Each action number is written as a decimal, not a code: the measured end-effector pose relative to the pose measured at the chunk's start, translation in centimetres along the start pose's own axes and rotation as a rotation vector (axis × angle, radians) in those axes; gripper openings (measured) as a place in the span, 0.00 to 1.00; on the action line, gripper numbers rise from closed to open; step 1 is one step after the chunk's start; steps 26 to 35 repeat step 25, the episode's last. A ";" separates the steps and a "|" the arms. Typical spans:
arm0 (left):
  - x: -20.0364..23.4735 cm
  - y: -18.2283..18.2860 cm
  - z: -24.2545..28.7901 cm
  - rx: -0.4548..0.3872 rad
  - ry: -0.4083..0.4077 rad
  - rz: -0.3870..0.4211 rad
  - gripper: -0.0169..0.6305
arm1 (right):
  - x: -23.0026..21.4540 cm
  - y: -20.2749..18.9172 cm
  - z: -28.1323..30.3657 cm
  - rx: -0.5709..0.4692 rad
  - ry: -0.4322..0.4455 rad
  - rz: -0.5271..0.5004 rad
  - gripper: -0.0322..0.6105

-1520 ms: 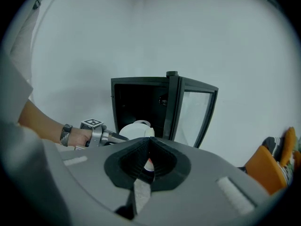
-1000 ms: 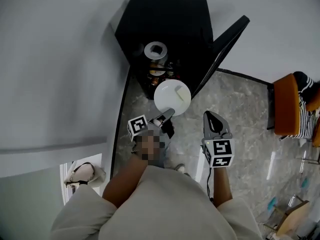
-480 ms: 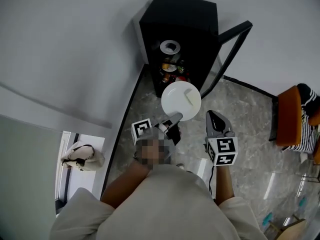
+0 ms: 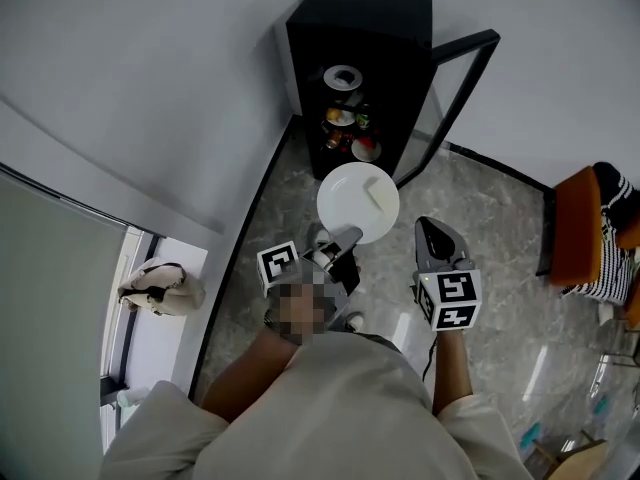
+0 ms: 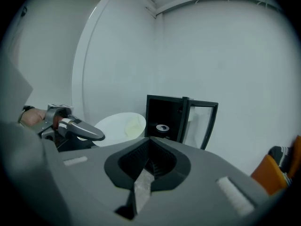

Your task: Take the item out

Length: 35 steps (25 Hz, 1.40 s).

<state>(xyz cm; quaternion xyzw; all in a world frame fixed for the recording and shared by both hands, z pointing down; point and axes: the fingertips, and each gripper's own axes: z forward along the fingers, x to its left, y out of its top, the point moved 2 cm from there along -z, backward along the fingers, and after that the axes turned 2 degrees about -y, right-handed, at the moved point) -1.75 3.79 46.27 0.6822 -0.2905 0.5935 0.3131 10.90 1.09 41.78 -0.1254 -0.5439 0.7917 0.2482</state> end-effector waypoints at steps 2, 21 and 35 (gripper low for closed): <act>0.1 -0.5 -0.5 -0.009 0.003 0.003 0.05 | 0.4 -0.5 -0.5 0.007 0.009 -0.012 0.06; -0.7 -1.2 -2.5 -0.039 0.017 0.026 0.05 | 0.9 -0.3 -1.0 -0.054 0.011 -0.005 0.06; -0.4 -1.6 -4.4 -0.041 0.008 0.026 0.05 | 2.6 -0.9 -1.7 -0.068 0.003 -0.013 0.06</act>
